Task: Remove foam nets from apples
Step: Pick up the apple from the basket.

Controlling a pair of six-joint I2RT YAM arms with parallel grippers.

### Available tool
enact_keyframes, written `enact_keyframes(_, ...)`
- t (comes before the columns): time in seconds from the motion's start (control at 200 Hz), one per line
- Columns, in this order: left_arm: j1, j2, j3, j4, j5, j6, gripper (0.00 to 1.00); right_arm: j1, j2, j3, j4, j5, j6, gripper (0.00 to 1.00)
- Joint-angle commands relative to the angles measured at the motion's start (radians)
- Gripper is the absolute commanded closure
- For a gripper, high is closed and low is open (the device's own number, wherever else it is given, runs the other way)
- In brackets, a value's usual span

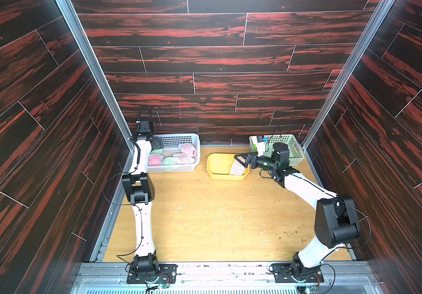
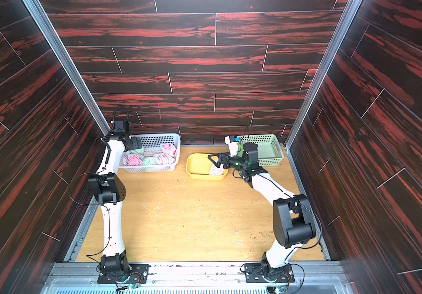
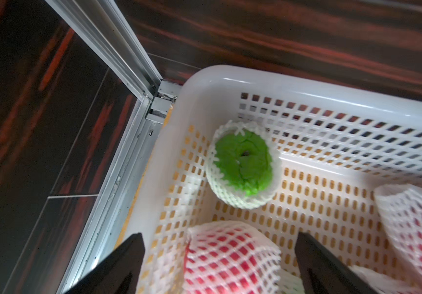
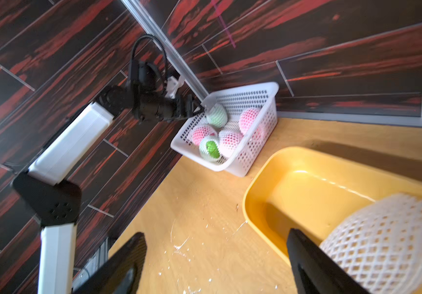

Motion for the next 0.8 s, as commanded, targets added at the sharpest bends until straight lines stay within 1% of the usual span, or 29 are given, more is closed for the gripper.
enact_keyframes(0.0,-0.003,0.018,0.034,-0.026,0.01,0.023,0.04,0.016,-0.084,-0.044,0.088,-0.033,-0.002,0.1)
enact_keyframes(0.19,0.004,0.042,0.039,0.004,0.04,0.014,0.03,0.041,-0.1,-0.093,0.09,-0.041,-0.017,0.1)
enact_keyframes(0.411,0.004,0.086,0.063,0.042,0.041,0.019,0.04,0.053,-0.077,-0.094,0.157,-0.056,0.017,0.1)
enact_keyframes(0.481,0.004,0.098,0.072,0.049,0.043,0.018,0.04,0.053,-0.066,-0.086,0.154,-0.061,0.019,0.1)
enact_keyframes(0.601,0.003,0.105,0.065,0.079,0.069,0.015,0.08,0.055,-0.057,-0.08,0.153,-0.065,0.019,0.1)
enact_keyframes(0.792,0.003,0.129,0.077,0.119,0.066,0.008,0.08,0.055,-0.049,-0.091,0.177,-0.068,0.029,0.1)
